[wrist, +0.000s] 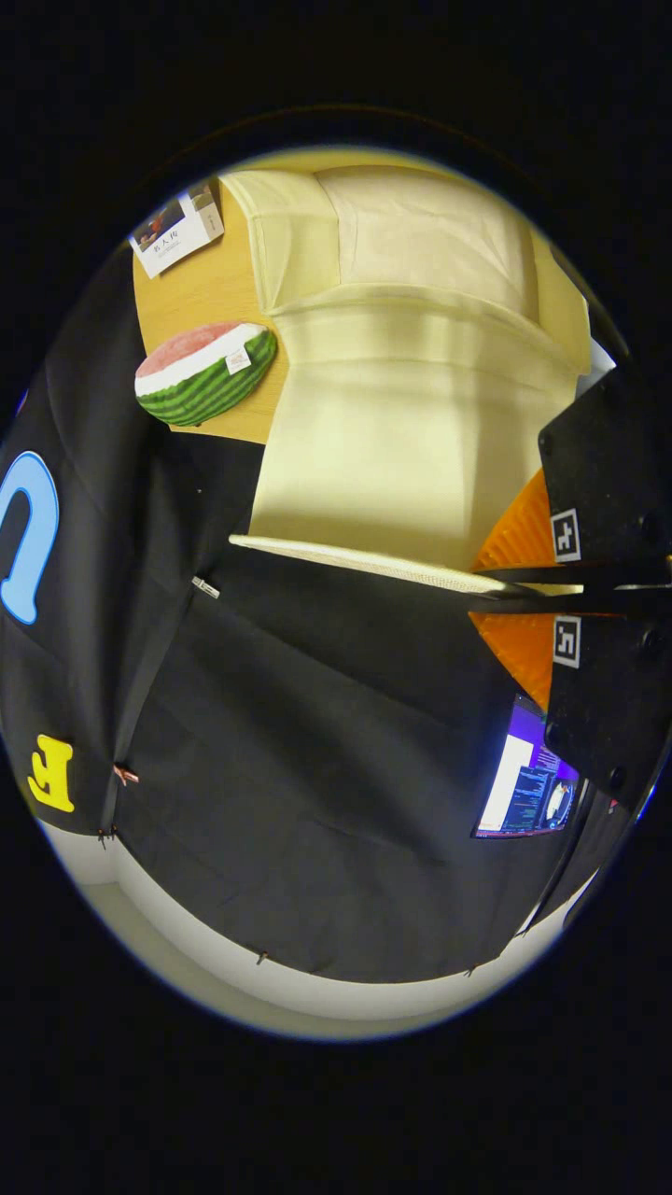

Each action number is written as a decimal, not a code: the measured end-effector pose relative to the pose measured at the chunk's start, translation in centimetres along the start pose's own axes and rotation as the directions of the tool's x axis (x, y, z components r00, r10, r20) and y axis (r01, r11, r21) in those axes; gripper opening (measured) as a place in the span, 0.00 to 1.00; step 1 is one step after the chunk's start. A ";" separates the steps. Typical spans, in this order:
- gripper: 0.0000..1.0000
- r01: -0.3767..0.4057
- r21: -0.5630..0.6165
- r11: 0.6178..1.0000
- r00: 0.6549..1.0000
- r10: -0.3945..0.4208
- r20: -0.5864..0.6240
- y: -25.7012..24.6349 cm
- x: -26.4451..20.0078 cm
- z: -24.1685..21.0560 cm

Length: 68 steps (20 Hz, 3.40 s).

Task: Open the storage box then place both shoes into the box .Put the left shoe in first, then the right shoe, with the right side of both shoes facing outward in a uniform manner.

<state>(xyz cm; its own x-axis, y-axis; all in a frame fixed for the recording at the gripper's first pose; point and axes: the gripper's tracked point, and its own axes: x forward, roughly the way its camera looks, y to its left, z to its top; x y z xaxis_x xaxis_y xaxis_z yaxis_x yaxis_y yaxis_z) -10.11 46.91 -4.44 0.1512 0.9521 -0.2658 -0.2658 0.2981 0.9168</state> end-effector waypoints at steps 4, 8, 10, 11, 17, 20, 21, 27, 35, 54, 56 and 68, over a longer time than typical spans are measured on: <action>0.42 0.055 -0.061 0.997 0.998 -0.053 0.033 -1.7 -1.1 0.7; 0.97 0.166 -0.231 0.959 0.981 -0.137 0.137 -4.0 -4.7 3.9; 0.98 0.222 -0.284 0.933 0.962 -0.163 0.217 -4.8 -7.8 6.3; 0.98 0.263 -0.300 0.917 0.947 -0.186 0.260 -5.7 -9.6 7.4; 0.98 0.542 -0.290 0.789 0.806 -0.391 0.444 -13.5 -20.8 11.8; 0.98 0.681 -0.238 0.693 0.699 -0.519 0.491 -18.4 -26.6 11.7; 0.98 0.722 -0.219 0.656 0.660 -0.559 0.503 -20.0 -29.1 11.2; 0.98 0.903 -0.198 0.381 0.429 -0.775 0.464 -30.8 -38.6 6.5; 0.98 0.907 -0.207 0.366 0.407 -0.888 0.213 -41.0 -38.6 0.4; 0.47 0.755 -0.003 0.656 0.656 -0.755 0.001 -46.4 -31.6 0.3; 0.32 0.755 0.054 0.654 0.655 -0.755 -0.013 -46.4 -31.6 0.2; 0.06 0.689 0.224 0.689 0.704 -0.710 0.016 -43.6 -32.4 0.2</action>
<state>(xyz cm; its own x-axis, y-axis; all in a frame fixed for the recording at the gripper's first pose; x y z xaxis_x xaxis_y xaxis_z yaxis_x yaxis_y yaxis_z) -3.22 3.01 -35.76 0.3100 0.4580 -0.8331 0.1347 0.8463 0.5154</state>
